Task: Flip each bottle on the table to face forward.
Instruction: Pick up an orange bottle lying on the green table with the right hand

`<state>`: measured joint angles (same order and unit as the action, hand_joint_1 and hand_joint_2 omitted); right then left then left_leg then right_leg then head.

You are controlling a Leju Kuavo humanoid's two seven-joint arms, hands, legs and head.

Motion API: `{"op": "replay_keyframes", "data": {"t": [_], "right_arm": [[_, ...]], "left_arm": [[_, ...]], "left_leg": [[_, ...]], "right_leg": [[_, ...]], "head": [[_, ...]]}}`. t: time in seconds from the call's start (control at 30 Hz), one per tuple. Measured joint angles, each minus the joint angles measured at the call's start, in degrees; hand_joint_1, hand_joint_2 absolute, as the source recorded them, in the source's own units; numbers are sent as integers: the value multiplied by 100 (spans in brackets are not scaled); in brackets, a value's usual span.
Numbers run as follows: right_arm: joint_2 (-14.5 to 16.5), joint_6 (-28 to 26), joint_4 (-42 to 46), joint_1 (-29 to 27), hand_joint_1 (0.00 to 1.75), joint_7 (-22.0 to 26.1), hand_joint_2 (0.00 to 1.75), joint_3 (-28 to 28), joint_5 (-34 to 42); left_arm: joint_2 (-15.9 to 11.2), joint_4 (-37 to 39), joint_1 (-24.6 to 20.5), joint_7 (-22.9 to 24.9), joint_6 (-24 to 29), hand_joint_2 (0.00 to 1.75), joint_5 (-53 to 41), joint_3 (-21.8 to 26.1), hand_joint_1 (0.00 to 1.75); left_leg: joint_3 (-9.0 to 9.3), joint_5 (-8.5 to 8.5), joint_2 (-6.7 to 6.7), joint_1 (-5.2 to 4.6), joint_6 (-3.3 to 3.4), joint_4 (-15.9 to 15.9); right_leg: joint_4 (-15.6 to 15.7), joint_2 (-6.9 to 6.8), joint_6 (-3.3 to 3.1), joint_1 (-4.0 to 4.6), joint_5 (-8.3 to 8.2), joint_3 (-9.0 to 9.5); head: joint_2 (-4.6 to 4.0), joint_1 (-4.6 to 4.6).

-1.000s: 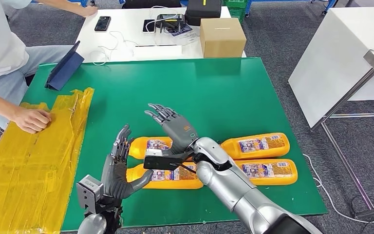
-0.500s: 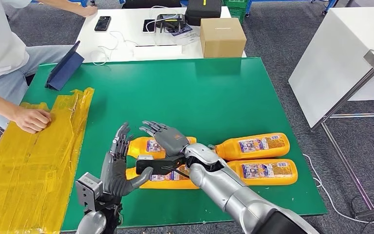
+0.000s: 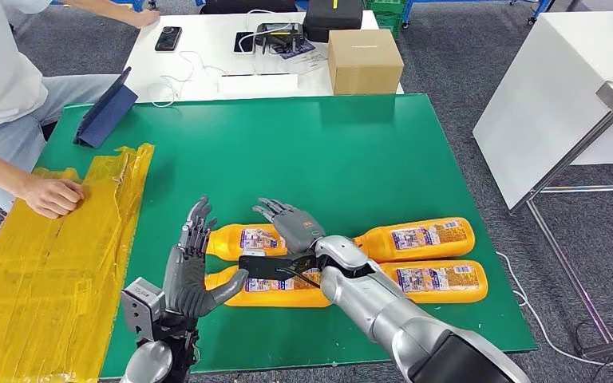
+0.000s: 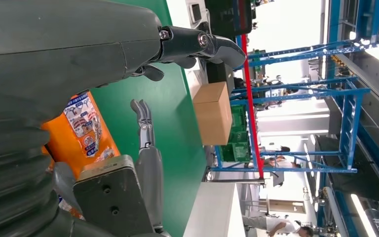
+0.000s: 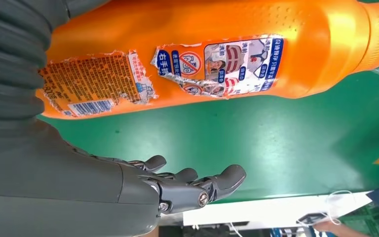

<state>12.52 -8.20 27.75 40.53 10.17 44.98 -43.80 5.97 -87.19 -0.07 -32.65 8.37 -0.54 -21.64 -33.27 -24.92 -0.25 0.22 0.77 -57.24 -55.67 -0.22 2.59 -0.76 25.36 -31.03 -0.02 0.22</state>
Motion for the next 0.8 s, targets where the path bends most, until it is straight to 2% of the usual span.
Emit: {"op": "replay_keyframes", "data": {"t": [0.47, 0.8], "right_arm": [[8, 0, -228, 74, 0, -67, 175, 2, -81], [-4, 550, -443, 94, 0, -143, 175, 27, -162]], "left_arm": [[-2, 31, -11, 0, -4, 175, 1, 1, 0], [-2, 99, -95, 0, -42, 175, 2, 1, 0]], "left_leg": [[5, 0, 0, -1, 0, 0], [3, 0, 1, -1, 0, 0]], "right_leg": [[1, 0, 0, -1, 0, 4], [0, 1, 0, -1, 0, 2]], "head": [[0, 0], [0, 1]]}}
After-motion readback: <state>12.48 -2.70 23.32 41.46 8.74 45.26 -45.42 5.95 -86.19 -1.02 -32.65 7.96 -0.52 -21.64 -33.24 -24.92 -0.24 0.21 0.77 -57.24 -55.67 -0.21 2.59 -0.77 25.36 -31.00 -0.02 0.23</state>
